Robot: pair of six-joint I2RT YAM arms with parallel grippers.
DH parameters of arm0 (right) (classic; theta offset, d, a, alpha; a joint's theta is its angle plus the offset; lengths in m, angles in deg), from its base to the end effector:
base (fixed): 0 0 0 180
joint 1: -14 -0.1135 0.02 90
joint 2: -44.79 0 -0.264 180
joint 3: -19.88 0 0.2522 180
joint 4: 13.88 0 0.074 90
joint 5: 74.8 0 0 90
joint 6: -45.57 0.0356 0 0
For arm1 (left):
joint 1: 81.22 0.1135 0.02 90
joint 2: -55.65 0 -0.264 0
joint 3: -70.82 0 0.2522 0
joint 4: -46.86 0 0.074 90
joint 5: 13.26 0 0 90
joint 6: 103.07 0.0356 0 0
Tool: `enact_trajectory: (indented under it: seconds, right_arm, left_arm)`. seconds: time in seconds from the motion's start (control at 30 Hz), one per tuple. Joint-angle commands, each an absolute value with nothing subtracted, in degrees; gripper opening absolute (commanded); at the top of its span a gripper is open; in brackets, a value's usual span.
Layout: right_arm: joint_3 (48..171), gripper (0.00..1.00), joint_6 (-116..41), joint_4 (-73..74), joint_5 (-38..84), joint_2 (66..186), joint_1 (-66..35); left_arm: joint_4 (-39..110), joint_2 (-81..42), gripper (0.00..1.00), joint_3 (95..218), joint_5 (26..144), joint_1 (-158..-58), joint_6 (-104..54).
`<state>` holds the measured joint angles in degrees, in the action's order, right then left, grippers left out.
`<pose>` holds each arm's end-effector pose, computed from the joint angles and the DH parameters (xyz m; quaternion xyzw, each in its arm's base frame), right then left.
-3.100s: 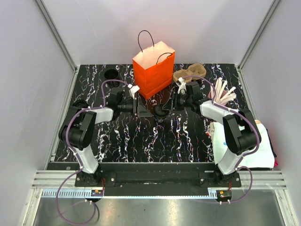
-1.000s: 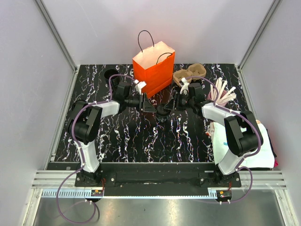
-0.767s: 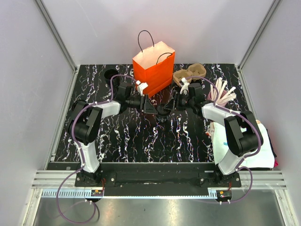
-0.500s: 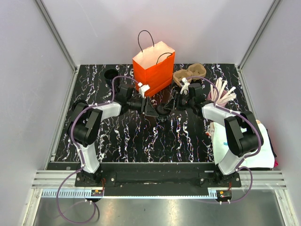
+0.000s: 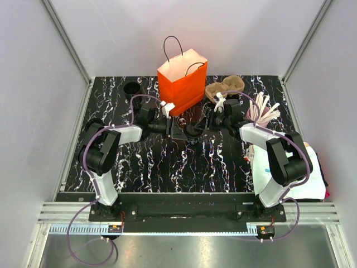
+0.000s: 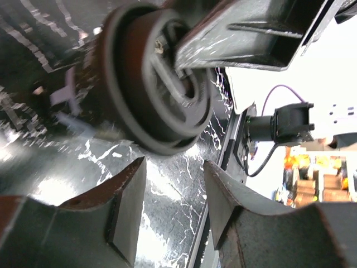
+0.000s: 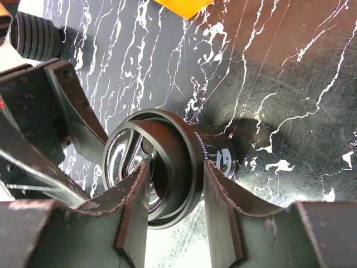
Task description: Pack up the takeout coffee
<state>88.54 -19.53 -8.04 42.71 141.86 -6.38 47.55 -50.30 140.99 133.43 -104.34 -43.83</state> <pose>0.3332 0.1413 0.1961 -0.0772 0.8623 0.3688 0.3382 0.3320 -0.1741 0.1661 0.1664 0.7938 -0.5594 0.1709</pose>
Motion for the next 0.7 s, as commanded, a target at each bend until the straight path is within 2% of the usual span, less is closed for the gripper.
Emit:
enact_trajectory:
  seconds: [0.0, 0.67]
  right_arm:
    - [85.7, 0.0, -22.1, -2.1, 34.4, 142.7, -5.7]
    - [84.9, 0.0, -21.1, -2.9, 34.0, 142.2, -5.6]
  left_arm:
    - [55.7, -46.6, 0.5, 139.3, 131.8, -102.7, -48.6]
    - [57.3, -49.8, 0.51, 139.6, 127.5, -104.0, -52.4]
